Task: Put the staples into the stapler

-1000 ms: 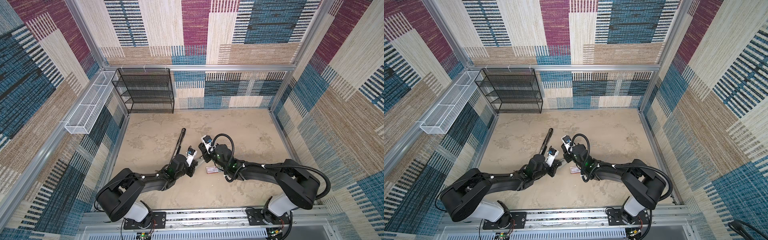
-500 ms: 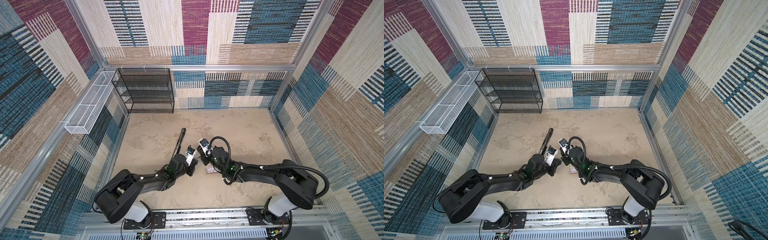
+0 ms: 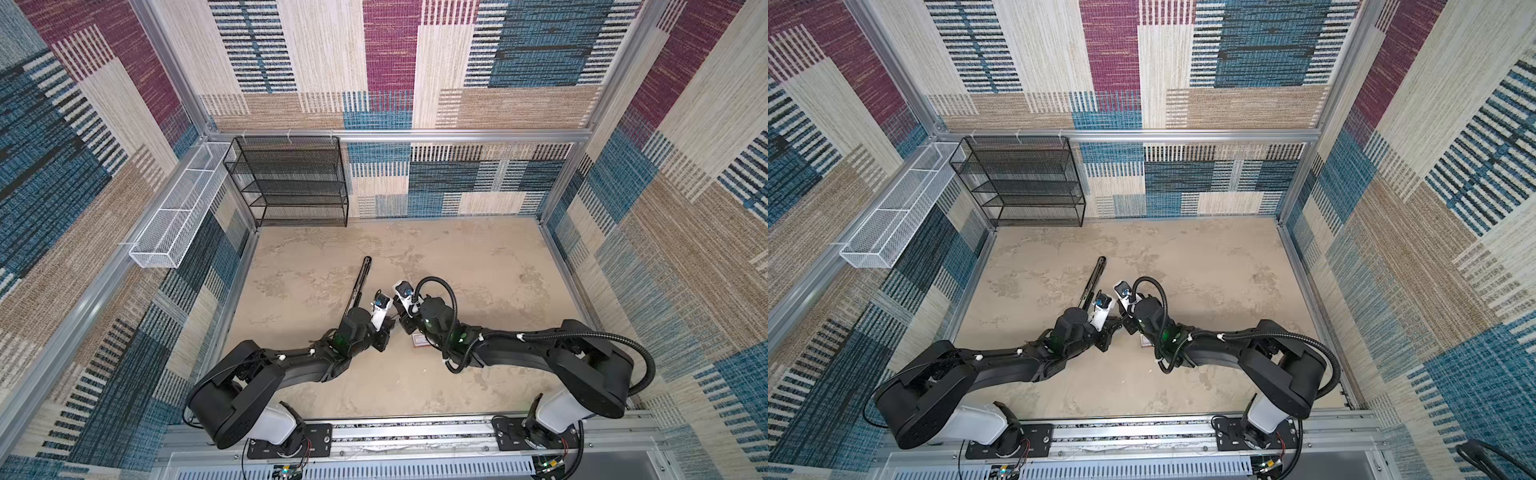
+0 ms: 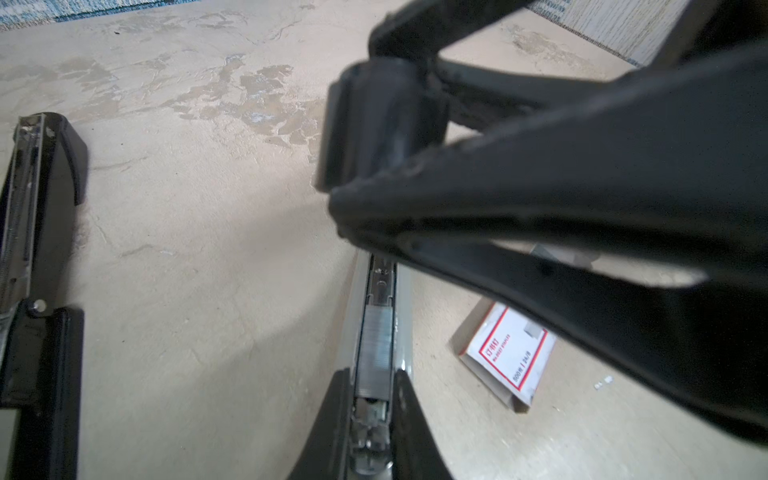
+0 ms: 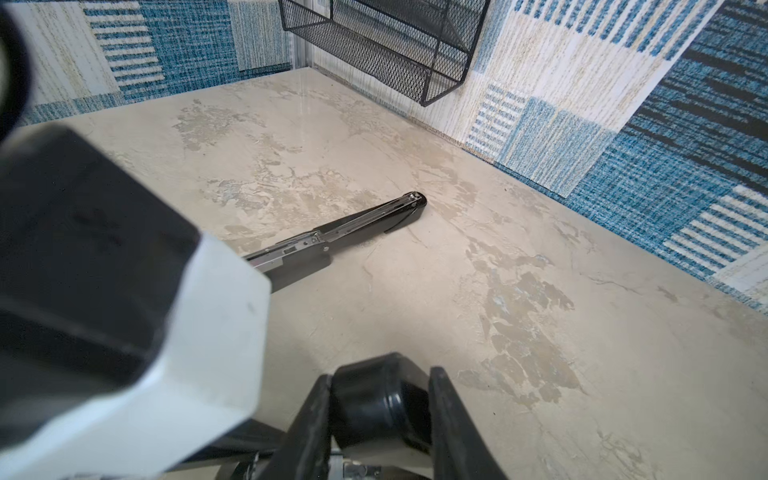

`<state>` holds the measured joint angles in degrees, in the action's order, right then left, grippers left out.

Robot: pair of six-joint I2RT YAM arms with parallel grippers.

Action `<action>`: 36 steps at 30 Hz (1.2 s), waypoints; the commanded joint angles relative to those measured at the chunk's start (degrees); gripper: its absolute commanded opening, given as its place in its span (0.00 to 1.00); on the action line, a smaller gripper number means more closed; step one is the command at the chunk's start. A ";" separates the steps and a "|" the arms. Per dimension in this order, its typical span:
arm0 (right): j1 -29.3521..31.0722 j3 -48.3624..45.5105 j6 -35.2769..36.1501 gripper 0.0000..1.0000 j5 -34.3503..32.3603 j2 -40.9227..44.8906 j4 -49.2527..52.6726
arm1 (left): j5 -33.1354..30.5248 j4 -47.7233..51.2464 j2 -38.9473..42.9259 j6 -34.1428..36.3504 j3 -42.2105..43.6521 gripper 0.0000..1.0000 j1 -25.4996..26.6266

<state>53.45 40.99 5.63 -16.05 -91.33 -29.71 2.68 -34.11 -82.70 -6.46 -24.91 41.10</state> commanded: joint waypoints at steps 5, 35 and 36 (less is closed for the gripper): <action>1.67 0.14 -10.33 0.30 10.08 -1.41 6.51 | 3.12 -9.27 0.52 -0.84 -0.67 0.00 0.12; 2.01 -3.11 -11.88 0.67 6.37 2.88 7.76 | -1.13 -8.65 -1.95 -1.10 -2.13 0.00 0.03; 1.92 -3.60 -12.36 0.69 6.09 3.38 7.99 | -2.01 -9.15 -2.75 -0.89 -2.40 0.00 0.03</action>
<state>55.02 38.26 -5.04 -14.76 -88.73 -25.02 2.96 -34.89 -84.47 -6.72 -25.85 41.12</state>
